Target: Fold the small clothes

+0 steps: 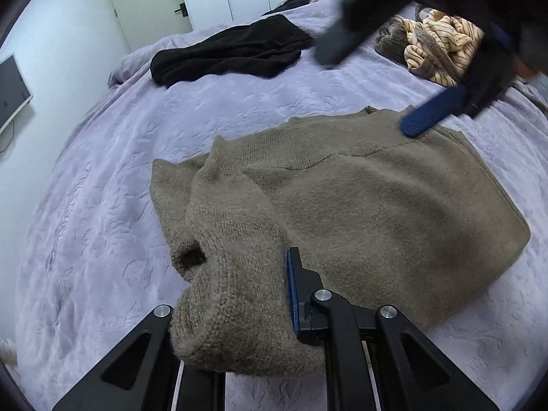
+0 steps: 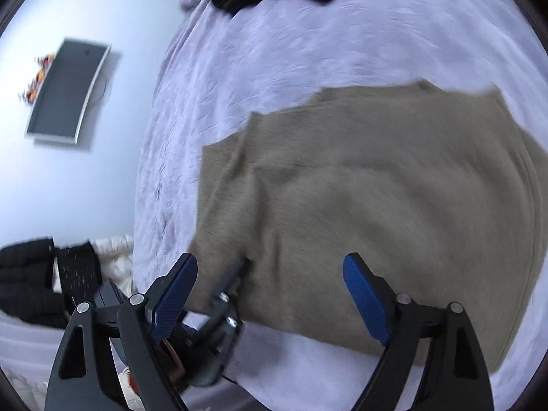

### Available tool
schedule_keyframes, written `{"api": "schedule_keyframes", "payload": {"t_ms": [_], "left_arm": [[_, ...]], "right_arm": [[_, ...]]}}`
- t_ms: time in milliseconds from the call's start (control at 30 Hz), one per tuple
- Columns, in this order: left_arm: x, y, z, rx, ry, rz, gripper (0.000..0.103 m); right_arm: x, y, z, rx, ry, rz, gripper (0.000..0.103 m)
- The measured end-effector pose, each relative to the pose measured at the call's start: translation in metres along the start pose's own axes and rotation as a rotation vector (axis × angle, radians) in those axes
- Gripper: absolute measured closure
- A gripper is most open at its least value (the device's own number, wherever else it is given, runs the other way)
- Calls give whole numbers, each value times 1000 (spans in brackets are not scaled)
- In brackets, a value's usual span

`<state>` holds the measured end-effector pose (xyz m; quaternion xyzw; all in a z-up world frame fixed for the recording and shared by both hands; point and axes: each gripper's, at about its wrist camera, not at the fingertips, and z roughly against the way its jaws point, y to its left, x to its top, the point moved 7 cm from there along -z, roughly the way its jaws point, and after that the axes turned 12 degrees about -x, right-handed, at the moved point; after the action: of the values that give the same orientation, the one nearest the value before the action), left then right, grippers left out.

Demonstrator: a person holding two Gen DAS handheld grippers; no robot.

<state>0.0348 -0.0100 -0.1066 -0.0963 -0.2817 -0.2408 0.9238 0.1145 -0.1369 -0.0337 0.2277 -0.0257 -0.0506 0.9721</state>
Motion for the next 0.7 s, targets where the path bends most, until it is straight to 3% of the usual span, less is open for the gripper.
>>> {"api": "schedule_keyframes", "payload": {"t_ms": [133,300,367,533,633,667,700], "left_arm": [[4,-6,-1,2,-7,-43,88],[4,-11,-1,2,-18,-50,88],[4,-11,-1,3,-22,-46,88],[6,-11,-2,3,-24,-34,88],[7,-10,-2,5,-20,-26,88],[7,-10,-2,6,-19,-24,88],[8,-11,-1,7,-18,-21,88]], "right_arm": [[25,45,-31,-60,121,142,13],[40,96,-88,-107,294,277,1],[41,107,-109,-176,344,327,1],[41,125,-146,-335,413,472,1],[45,118,-163,-404,428,472,1],[46,114,-167,-402,429,451,4],[48,109,-168,-391,420,425,30]]}}
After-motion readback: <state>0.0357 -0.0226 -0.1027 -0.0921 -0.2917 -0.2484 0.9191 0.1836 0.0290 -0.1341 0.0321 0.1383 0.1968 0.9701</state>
